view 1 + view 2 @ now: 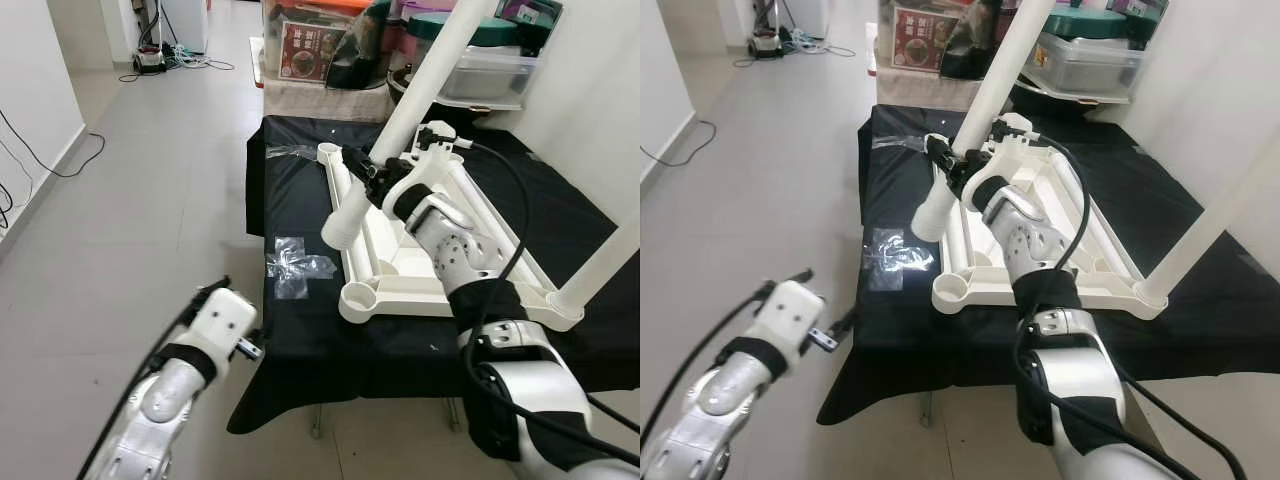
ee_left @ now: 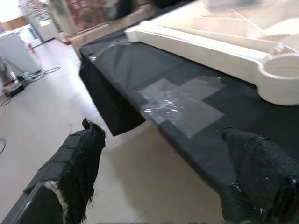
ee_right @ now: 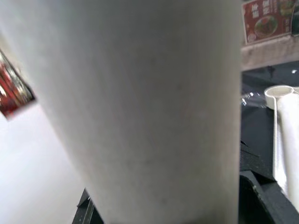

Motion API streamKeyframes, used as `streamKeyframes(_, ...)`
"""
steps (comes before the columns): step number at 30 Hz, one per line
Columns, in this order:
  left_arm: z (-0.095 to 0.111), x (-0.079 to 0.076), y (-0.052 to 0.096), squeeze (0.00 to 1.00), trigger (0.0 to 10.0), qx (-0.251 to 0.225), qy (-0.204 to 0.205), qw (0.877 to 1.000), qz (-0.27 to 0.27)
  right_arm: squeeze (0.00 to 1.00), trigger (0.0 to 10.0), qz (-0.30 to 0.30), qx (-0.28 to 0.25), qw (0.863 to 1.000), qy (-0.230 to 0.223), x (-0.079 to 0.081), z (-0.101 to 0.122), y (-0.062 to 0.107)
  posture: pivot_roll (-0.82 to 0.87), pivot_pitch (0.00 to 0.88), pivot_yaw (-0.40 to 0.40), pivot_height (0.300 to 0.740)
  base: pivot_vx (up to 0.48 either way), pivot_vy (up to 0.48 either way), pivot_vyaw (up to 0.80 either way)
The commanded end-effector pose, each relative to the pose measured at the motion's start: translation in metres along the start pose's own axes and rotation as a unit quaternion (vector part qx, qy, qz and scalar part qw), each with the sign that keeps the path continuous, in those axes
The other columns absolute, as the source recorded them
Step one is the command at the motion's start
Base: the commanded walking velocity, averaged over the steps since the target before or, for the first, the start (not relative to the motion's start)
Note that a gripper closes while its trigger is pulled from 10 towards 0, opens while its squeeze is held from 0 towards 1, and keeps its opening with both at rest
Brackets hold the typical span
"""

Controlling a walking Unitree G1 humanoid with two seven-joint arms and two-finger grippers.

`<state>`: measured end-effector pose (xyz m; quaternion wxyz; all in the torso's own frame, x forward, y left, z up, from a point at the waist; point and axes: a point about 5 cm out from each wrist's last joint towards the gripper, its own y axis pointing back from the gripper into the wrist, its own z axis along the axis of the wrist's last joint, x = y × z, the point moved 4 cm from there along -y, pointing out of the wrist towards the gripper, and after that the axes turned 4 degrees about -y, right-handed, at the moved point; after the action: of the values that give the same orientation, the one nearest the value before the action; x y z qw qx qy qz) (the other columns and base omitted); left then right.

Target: Building children table

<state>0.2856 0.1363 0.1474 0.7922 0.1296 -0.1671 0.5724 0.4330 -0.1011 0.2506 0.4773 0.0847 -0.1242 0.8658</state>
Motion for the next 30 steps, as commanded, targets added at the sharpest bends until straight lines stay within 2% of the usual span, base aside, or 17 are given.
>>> streamKeyframes(1,-0.001,0.0,0.002,0.0,10.0,0.005,0.012,1.0,0.0,0.0,3.9,-0.003,0.016,1.0,0.015,-0.003,-0.007,0.002,0.15,0.0,-0.15,0.74,0.0,0.0,0.0)
streamKeyframes(2,-0.002,0.003,0.004,0.0,10.0,0.008,0.016,1.0,0.005,0.0,9.7,-0.019,0.036,0.999,0.022,-0.007,-0.014,0.003,0.15,0.0,-0.15,0.74,0.0,0.0,0.0)
streamKeyframes(3,-0.003,0.004,0.005,0.0,10.0,0.011,0.02,1.0,0.009,0.0,10.0,-0.05,0.046,0.997,0.028,-0.015,-0.018,0.003,0.15,0.0,-0.149,0.74,0.0,0.0,0.0)
streamKeyframes(10,-0.003,0.005,0.006,0.0,10.0,0.013,0.028,0.999,0.016,0.0,10.0,-0.077,0.061,0.995,0.008,-0.02,-0.016,-0.002,0.14,0.0,-0.147,0.74,0.0,0.0,0.0)
streamKeyframes(12,-0.004,0.006,0.008,0.0,10.0,0.014,0.031,0.999,0.019,0.0,10.0,-0.082,0.02,0.996,-0.014,-0.022,-0.002,-0.005,0.14,0.0,-0.147,0.74,0.0,0.0,0.0)
streamKeyframes(13,-0.004,0.006,0.008,0.0,10.0,0.014,0.031,0.999,0.019,0.0,10.0,-0.082,0.02,0.996,-0.014,-0.022,-0.002,-0.005,0.14,0.0,-0.147,0.74,0.0,0.0,0.0)
streamKeyframes(15,-0.004,0.007,0.008,0.0,10.0,0.014,0.034,0.999,0.021,0.0,10.0,-0.072,0.011,0.997,-0.005,-0.023,-0.001,-0.002,0.13,0.0,-0.145,0.74,0.0,0.0,0.0)
streamKeyframes(16,-0.004,0.007,0.008,0.0,10.0,0.014,0.036,0.999,0.021,0.0,10.0,-0.062,0.017,0.998,0.014,-0.022,-0.005,0.0,0.13,0.0,-0.145,0.74,0.0,0.0,0.0)
streamKeyframes(18,-0.004,0.007,0.008,0.0,10.0,0.014,0.036,0.999,0.021,0.0,10.0,-0.062,0.017,0.998,0.014,-0.022,-0.005,0.0,0.13,0.0,-0.145,0.74,0.0,0.0,0.0)
streamKeyframes(22,-0.004,0.009,0.01,0.0,10.0,0.014,0.041,0.999,0.023,0.0,10.0,-0.017,0.005,0.997,0.071,-0.013,-0.01,0.007,0.13,0.0,-0.145,0.74,0.0,0.0,0.0)
streamKeyframes(24,-0.004,0.009,0.01,0.0,10.0,0.014,0.041,0.999,0.023,0.0,10.0,-0.017,0.005,0.997,0.071,-0.013,-0.01,0.007,0.13,0.0,-0.145,0.74,0.0,0.0,0.0)
streamKeyframes(25,-0.004,0.01,0.011,0.0,10.0,0.013,0.042,0.999,0.025,0.0,10.0,0.016,0.004,0.996,0.088,-0.006,-0.012,0.01,0.13,0.0,-0.145,0.74,0.0,0.0,0.0)
streamKeyframes(26,-0.004,0.01,0.011,0.0,10.0,0.013,0.042,0.999,0.025,0.0,10.0,0.016,0.004,0.996,0.088,-0.006,-0.012,0.01,0.13,0.0,-0.145,0.74,0.0,0.0,0.0)
streamKeyframes(28,-0.004,0.012,0.012,0.0,10.0,0.011,0.049,0.998,0.028,0.0,10.0,0.083,0.011,0.987,0.14,0.005,-0.019,0.02,0.13,0.0,-0.145,0.74,0.0,0.0,0.0)
streamKeyframes(30,-0.004,0.012,0.012,0.0,10.0,0.011,0.049,0.998,0.028,0.0,10.0,0.083,0.011,0.987,0.14,0.005,-0.019,0.02,0.13,0.0,-0.145,0.74,0.0,0.0,0.0)
